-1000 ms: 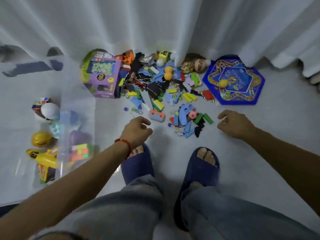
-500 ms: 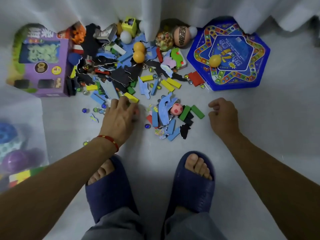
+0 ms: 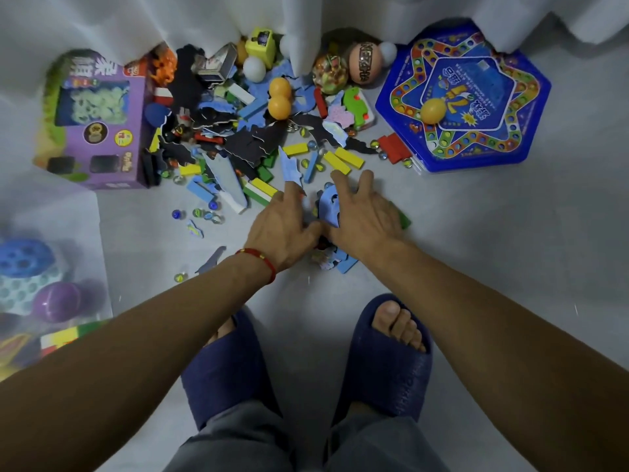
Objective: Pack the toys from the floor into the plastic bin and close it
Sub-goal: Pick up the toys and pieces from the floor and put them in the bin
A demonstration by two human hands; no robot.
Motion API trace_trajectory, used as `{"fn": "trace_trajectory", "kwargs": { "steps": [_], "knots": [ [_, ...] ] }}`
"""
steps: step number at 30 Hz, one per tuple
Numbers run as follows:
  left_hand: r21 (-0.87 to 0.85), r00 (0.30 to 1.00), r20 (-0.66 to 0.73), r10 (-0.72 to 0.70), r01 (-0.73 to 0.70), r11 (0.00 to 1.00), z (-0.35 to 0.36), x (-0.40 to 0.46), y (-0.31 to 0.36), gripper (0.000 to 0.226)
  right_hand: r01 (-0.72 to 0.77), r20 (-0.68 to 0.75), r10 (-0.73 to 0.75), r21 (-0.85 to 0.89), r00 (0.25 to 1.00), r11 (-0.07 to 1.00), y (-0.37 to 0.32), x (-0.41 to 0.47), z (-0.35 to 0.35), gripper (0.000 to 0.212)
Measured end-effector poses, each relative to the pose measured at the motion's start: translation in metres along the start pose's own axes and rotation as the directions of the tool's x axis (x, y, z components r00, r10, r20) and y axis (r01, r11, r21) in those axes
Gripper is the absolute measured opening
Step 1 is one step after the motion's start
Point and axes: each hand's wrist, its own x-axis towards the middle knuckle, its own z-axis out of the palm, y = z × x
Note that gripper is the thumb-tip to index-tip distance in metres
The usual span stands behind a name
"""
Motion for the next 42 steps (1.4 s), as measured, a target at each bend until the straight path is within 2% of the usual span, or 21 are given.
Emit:
{"fn": "trace_trajectory", "kwargs": {
  "steps": [2, 5, 11, 14, 16, 18, 20, 21, 23, 26, 29, 31, 36, 39, 42],
  "knots": [
    [0.069, 0.999, 0.037, 0.002, -0.005, 0.998, 0.006, 0.003, 0.0, 0.049, -0.014, -0.017, 0.013, -0.03, 1.0, 0.999, -0.002, 0.0, -0.001, 0.075],
    [0.064, 0.998, 0.065, -0.004, 0.0, 0.998, 0.011, 0.004, -0.003, 0.057, -0.026, -0.013, 0.026, 0.047, 1.0, 0.999, -0.001, 0.004, -0.004, 0.069],
    [-0.058, 0.999, 0.026, 0.034, -0.032, 0.998, 0.018, 0.008, -0.005, 0.029, -0.042, 0.002, 0.044, 0.33, 0.999, 0.943, 0.0, 0.004, -0.016, 0.062],
    [-0.013, 1.0, 0.008, 0.03, -0.03, 0.999, 0.018, 0.009, -0.006, 0.026, -0.069, -0.012, 0.092, 0.572, 0.996, 0.818, 0.007, -0.001, -0.024, 0.058],
    [0.016, 0.999, 0.025, 0.022, -0.023, 1.0, 0.019, 0.009, -0.004, 0.029, -0.146, 0.072, 0.143, 0.778, 0.987, 0.611, 0.014, -0.006, -0.03, 0.052],
    [0.051, 1.0, 0.018, 0.024, -0.025, 0.998, 0.02, 0.01, -0.002, 0.034, -0.277, 0.254, 0.126, 0.932, 0.959, 0.232, 0.02, -0.015, -0.036, 0.041],
    [0.088, 0.999, -0.009, 0.033, -0.032, 0.996, 0.023, 0.01, -0.002, 0.037, -0.358, 0.363, -0.006, 0.915, 0.932, -0.186, 0.028, -0.025, -0.039, 0.029],
    [0.101, 0.999, -0.018, 0.04, -0.038, 0.994, 0.025, 0.01, -0.002, 0.037, -0.376, 0.371, -0.081, 0.868, 0.925, -0.323, 0.031, -0.031, -0.039, 0.025],
    [0.115, 0.998, -0.018, 0.054, -0.052, 0.992, 0.028, 0.01, -0.005, 0.033, -0.405, 0.357, -0.192, 0.779, 0.914, -0.478, 0.037, -0.042, -0.039, 0.025],
    [0.197, 0.997, -0.03, 0.074, -0.067, 0.978, 0.032, 0.009, -0.01, 0.035, -0.425, 0.328, -0.27, 0.696, 0.905, -0.579, 0.039, -0.056, -0.039, 0.035],
    [0.274, 0.997, -0.049, 0.067, -0.051, 0.96, 0.036, 0.005, -0.015, 0.045, -0.431, 0.334, -0.273, 0.67, 0.902, -0.605, 0.039, -0.068, -0.042, 0.035],
    [0.302, 0.994, -0.075, 0.074, -0.048, 0.952, 0.038, -0.001, -0.014, 0.043, -0.436, 0.36, -0.248, 0.694, 0.899, -0.573, 0.04, -0.076, -0.044, 0.035],
    [0.335, 0.995, -0.103, -0.014, 0.048, 0.941, 0.039, -0.017, -0.012, 0.042, -0.479, 0.421, -0.233, 0.81, 0.876, -0.338, 0.038, -0.101, -0.058, 0.036],
    [0.209, 0.996, -0.087, -0.03, 0.048, 0.977, 0.031, -0.027, -0.016, 0.035, -0.491, 0.466, -0.181, 0.861, 0.866, -0.132, 0.026, -0.111, -0.083, 0.041],
    [-0.096, 0.984, -0.118, -0.133, 0.122, 0.988, 0.006, -0.045, -0.007, 0.028, -0.456, 0.458, -0.089, 0.889, 0.885, 0.04, 0.001, -0.116, -0.12, 0.033]
  ]
}}
